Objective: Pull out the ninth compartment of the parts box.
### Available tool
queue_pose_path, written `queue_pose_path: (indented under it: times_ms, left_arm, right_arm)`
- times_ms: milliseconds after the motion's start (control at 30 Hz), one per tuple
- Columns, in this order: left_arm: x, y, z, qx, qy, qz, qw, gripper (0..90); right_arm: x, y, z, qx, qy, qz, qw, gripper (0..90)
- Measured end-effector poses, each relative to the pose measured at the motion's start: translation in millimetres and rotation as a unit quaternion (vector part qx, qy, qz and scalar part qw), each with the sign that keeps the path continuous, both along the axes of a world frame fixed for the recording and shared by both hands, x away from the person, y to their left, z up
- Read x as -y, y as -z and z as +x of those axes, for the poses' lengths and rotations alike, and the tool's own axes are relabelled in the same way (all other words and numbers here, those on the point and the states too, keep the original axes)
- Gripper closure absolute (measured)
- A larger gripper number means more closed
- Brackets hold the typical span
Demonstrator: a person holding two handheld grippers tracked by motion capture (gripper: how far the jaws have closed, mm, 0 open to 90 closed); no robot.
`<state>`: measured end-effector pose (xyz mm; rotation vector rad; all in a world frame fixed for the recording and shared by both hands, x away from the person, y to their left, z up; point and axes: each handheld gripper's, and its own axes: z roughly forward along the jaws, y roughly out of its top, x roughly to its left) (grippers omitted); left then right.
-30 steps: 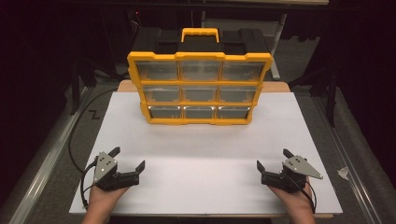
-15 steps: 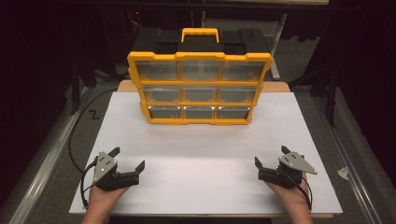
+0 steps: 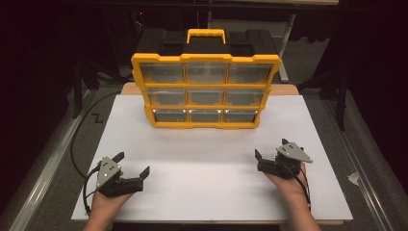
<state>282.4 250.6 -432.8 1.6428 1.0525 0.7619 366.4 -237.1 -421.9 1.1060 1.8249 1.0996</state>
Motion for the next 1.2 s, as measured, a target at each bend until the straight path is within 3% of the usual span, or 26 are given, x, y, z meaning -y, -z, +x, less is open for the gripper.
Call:
queue_pose_path:
  times_ms: [333, 567, 733, 1033, 1200]
  left_arm:
    - [-3.7, -0.5, -0.1, 0.005, -0.018, -0.005, 0.9998, 0.2]
    - [-4.3, 1.4, 1.4, 0.007, -0.020, 0.003, 0.9998, 0.2]
    - [-4.8, 2.4, 1.7, 0.003, -0.023, 0.001, 0.9997, 0.2]
    - [-3.3, 1.1, 0.9, 0.004, -0.028, 0.010, 0.9995, 0.2]
    - [-2.8, 0.2, 0.3, 0.000, -0.026, 0.014, 0.9995, 0.3]
  right_arm:
    - [-8.8, 1.0, 22.1, 0.003, 0.007, 0.013, 0.9999, 1.5]
    - [-16.6, 6.8, 42.0, -0.005, 0.003, -0.021, 0.9998, 1.2]
    - [-18.3, 6.9, 53.2, -0.006, 0.016, -0.037, 0.9992, 1.5]
    - [-20.9, 4.8, 48.5, -0.004, 0.013, -0.059, 0.9981, 1.4]
    - [-20.6, 5.4, 42.1, -0.002, 0.005, -0.092, 0.9957, 1.2]
